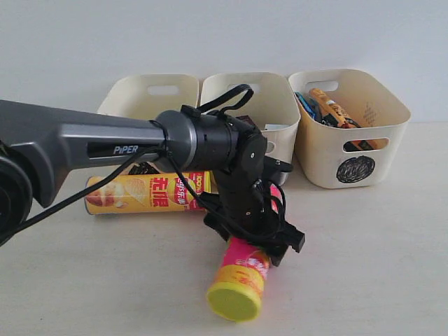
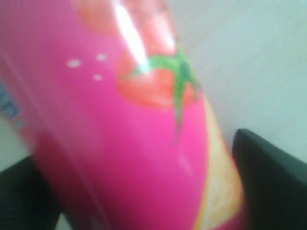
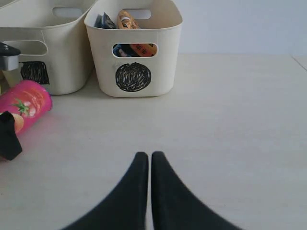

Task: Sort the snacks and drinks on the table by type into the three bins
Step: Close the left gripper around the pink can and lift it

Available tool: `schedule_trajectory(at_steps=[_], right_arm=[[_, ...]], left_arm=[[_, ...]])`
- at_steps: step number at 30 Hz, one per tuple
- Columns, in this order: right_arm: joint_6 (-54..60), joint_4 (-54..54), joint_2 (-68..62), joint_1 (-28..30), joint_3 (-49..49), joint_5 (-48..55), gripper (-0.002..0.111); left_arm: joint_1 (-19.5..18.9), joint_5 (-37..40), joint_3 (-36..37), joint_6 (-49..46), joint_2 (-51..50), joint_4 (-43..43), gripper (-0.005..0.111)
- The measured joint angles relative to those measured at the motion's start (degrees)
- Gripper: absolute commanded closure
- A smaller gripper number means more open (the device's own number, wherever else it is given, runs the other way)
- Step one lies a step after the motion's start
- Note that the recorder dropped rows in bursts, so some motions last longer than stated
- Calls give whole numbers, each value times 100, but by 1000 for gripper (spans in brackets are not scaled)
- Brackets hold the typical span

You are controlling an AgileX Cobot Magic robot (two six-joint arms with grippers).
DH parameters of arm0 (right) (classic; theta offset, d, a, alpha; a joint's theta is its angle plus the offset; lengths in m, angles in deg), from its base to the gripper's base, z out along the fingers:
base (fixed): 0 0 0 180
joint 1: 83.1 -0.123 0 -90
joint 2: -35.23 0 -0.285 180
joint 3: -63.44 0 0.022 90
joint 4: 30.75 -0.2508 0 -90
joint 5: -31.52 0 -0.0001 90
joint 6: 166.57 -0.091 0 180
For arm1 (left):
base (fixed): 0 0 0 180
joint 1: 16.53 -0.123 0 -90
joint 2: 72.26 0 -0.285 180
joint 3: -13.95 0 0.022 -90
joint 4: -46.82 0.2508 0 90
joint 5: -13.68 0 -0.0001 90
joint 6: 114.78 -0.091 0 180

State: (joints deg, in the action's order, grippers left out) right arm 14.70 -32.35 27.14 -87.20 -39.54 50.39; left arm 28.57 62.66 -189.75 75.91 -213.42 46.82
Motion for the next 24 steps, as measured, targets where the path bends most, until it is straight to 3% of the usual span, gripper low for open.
schedule_trajectory(at_steps=[1,2,13,24], right_arm=[[0,0,0,0,0,0,108],[0,0,0,0,0,0,108],[0,0,0,0,0,0,108],[0,0,0,0,0,0,108]], left_arm=[[0,13,0,-27,0,0,96],[0,24,-9,-51,0,0,101],[0,627,-12,-898,383,-183,102],[0,1065,-12,-1575,2085,-168,102]])
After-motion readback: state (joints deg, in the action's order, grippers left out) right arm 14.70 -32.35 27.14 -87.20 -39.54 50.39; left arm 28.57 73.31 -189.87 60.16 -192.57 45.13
